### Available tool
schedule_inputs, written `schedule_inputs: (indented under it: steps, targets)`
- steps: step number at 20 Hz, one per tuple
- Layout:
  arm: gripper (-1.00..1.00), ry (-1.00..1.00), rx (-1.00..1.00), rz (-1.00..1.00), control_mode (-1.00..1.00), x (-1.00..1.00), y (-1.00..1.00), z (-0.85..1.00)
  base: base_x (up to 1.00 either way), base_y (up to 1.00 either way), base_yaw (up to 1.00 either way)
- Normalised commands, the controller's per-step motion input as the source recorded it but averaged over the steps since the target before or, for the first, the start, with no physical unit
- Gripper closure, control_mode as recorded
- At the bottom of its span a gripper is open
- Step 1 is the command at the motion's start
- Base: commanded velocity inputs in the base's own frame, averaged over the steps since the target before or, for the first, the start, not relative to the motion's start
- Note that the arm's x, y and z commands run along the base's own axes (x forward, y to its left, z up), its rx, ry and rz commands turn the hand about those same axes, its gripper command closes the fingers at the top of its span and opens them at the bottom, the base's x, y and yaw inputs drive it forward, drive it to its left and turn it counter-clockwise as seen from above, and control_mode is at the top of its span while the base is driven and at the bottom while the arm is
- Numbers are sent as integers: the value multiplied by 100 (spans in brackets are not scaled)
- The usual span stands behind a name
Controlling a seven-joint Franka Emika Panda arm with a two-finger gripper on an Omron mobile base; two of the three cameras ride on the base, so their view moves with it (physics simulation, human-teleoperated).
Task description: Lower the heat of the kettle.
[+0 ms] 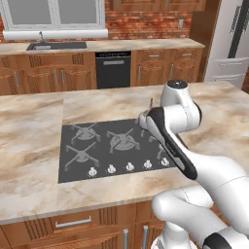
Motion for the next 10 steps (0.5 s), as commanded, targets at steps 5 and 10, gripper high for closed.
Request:
schedule_inputs:
  steps: [5,10]
  targets:
    - [-100,10,-1,60,-100,22,-1,-42,0,0,0]
    - [-100,4,0,57,-100,40,-1,-51,0,0,0]
